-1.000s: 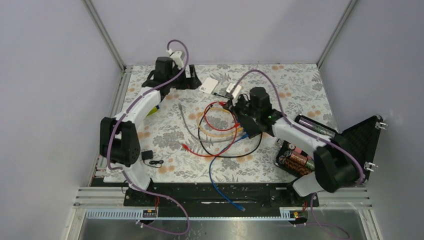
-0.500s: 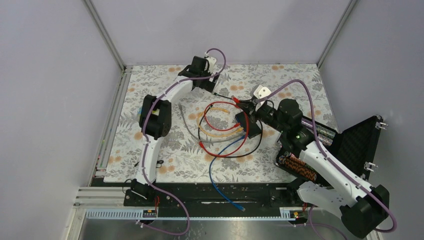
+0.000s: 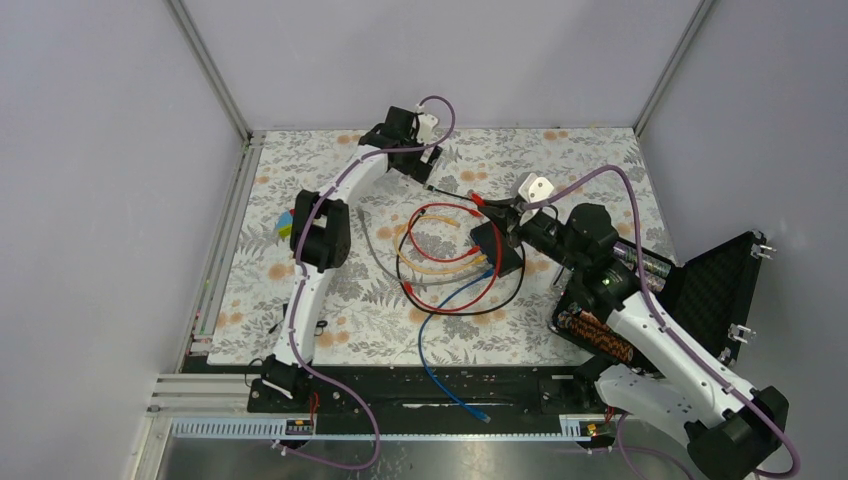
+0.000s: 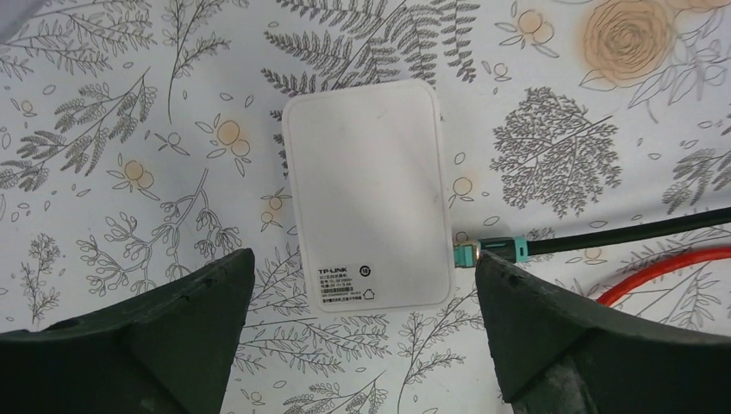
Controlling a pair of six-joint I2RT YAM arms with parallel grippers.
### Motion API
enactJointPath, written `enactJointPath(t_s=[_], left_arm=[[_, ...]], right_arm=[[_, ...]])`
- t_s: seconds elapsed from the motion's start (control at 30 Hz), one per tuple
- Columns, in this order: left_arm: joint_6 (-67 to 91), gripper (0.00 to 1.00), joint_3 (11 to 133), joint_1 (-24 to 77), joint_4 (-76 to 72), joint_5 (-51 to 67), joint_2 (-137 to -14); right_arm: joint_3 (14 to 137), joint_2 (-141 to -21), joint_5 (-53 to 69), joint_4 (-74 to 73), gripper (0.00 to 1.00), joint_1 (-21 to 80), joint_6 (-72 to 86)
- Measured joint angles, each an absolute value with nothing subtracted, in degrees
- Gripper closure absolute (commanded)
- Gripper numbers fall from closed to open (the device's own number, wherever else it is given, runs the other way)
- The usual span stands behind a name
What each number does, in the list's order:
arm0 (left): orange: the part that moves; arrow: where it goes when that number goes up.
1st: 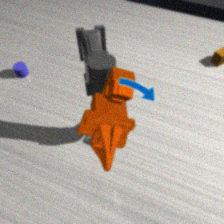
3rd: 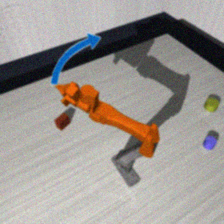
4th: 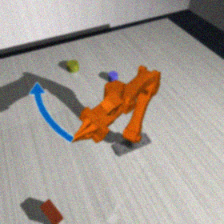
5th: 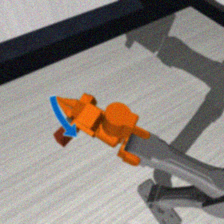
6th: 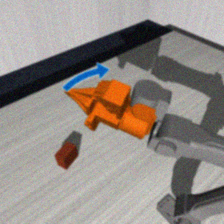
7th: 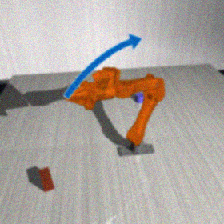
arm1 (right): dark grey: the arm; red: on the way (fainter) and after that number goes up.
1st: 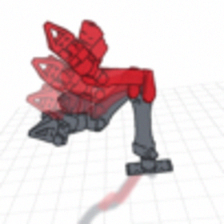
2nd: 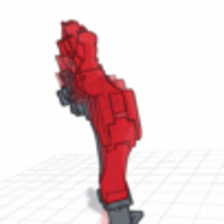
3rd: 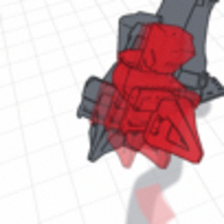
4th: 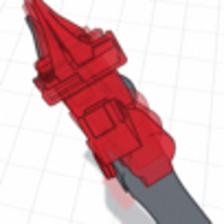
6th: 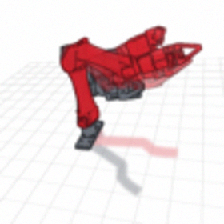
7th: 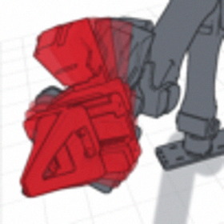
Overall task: Insert the plug into the switch port
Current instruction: Pick up the connector from the center of the board, then move the switch port to the center of the board.
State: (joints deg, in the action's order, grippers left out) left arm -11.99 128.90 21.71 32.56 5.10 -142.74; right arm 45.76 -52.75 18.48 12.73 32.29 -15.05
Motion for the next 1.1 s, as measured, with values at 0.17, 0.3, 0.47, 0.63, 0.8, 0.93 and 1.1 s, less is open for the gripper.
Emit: enactJointPath(t_s=[0.17, 0.3, 0.47, 0.63, 0.8, 0.93, 1.1], left_arm=[[-11.7, 0.07, 130.9, 21.7, 34.5, 8.0, -143.4], [-9.8, 0.2, 128.0, 21.7, 34.3, 10.7, -143.3], [-5.2, 0.19, 127.1, 21.5, 32.1, 10.0, -143.1], [1.4, 0.19, 127.0, 20.1, 30.8, 10.1, -143.1], [4.6, 0.21, 125.9, 19.0, 30.9, 9.2, -143.1], [7.0, 0.26, 124.6, 18.7, 31.2, 9.1, -142.7], [8.9, 0.32, 116.9, 18.7, 30.2, 9.0, -138.1]], right_arm=[[45.8, -51.5, 18.5, 12.9, 1.0, 32.3, -15.2], [45.8, -50.6, 18.4, 13.1, 1.0, 32.3, -15.8], [45.8, -49.4, 18.0, 13.1, 1.0, 32.3, -16.3], [45.8, -48.2, 18.0, 13.1, 1.0, 32.3, -16.3], [45.8, -47.5, 18.0, 13.1, 1.0, 32.3, -16.3], [45.8, -47.3, 18.0, 13.1, 1.0, 32.3, -16.3], [45.8, -47.3, 18.0, 13.1, 1.0, 32.3, -16.3]])
